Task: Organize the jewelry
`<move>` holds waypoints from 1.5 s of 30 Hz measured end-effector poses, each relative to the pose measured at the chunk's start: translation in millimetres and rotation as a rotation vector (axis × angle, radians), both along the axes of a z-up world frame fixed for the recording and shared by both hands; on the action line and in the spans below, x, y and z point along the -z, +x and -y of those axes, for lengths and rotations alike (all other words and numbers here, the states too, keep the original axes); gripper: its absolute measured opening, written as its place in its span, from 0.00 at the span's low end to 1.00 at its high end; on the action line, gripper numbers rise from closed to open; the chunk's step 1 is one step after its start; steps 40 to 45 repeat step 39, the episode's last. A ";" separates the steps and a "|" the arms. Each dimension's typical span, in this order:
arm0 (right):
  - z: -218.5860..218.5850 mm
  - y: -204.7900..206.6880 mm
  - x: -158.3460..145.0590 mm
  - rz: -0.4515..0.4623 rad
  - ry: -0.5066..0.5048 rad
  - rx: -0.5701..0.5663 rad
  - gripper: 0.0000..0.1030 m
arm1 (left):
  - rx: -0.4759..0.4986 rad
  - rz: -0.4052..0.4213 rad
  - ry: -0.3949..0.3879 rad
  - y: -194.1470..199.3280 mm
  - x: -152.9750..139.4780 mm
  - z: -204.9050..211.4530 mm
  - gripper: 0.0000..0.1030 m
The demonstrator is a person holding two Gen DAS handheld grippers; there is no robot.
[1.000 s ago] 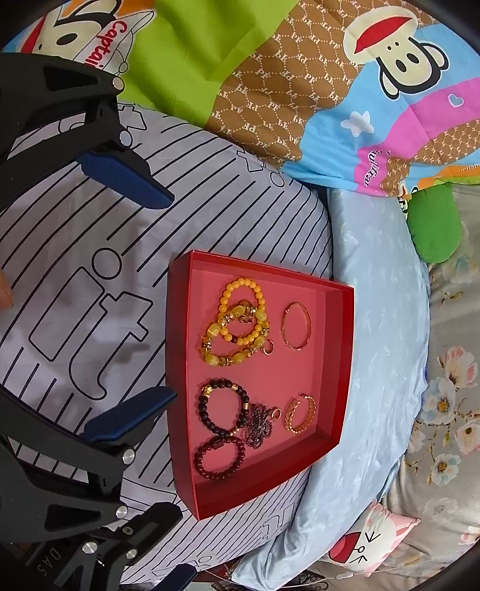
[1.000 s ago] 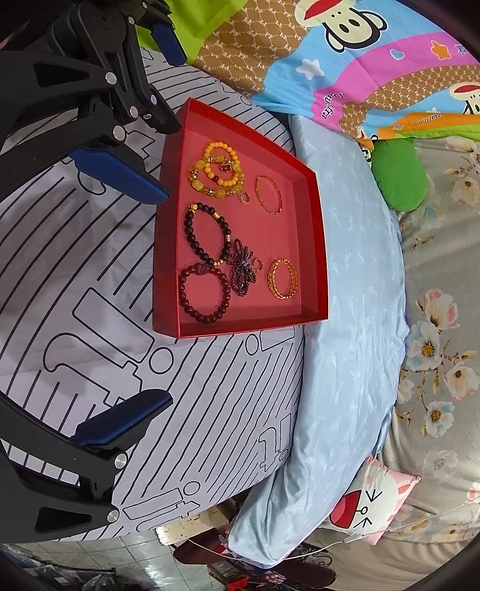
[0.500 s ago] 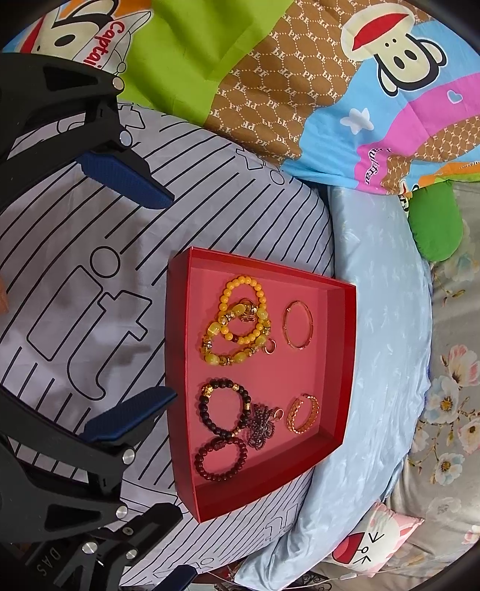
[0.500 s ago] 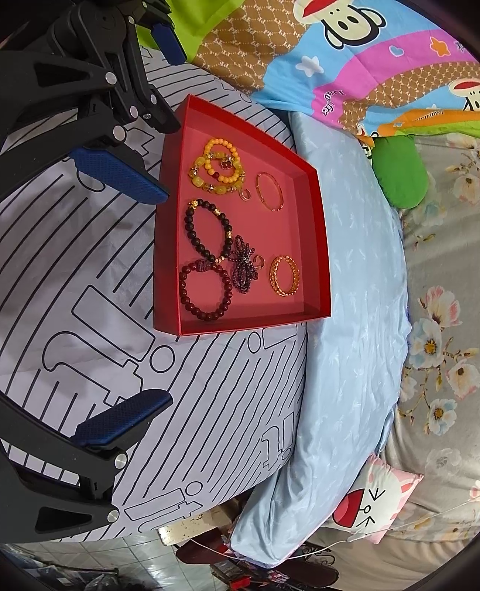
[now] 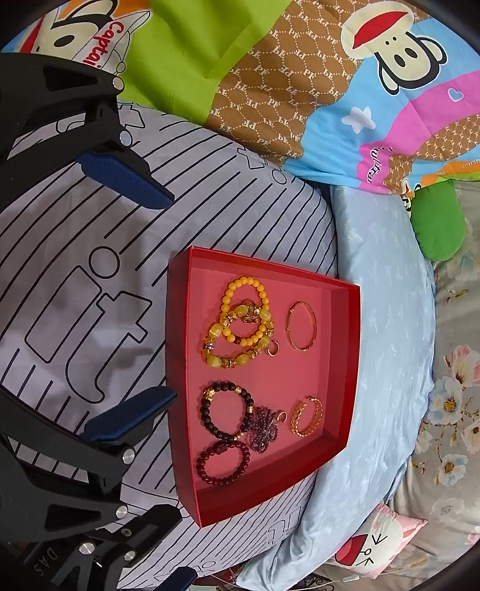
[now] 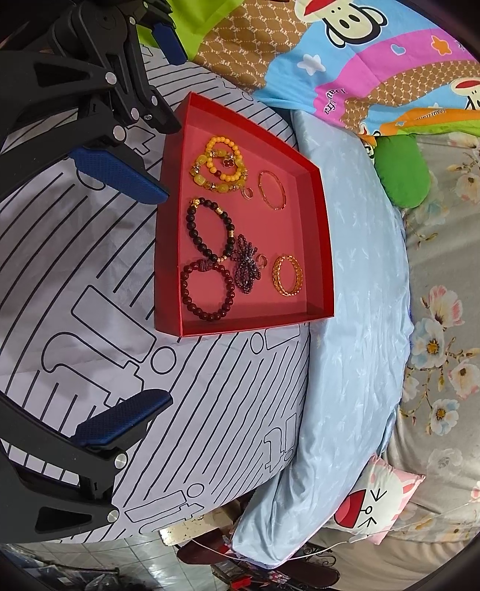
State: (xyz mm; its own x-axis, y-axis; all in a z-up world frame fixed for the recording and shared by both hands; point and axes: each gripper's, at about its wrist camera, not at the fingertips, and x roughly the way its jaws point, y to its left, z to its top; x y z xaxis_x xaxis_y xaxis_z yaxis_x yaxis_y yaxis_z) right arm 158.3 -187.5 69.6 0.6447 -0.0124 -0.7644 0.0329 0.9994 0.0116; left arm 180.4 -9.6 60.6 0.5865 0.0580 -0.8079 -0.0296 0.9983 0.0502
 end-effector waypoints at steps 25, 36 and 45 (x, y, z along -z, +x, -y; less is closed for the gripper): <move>-1.4 0.1 6.1 -0.009 0.000 0.005 0.94 | 0.004 0.007 0.017 0.7 2.2 0.8 0.89; -0.5 -0.3 5.9 -0.010 -0.002 0.003 0.94 | 0.008 0.021 0.031 -1.2 -1.4 2.4 0.89; -0.5 -0.3 5.3 -0.010 -0.008 0.007 0.94 | 0.009 0.012 0.023 -0.7 -0.9 2.6 0.89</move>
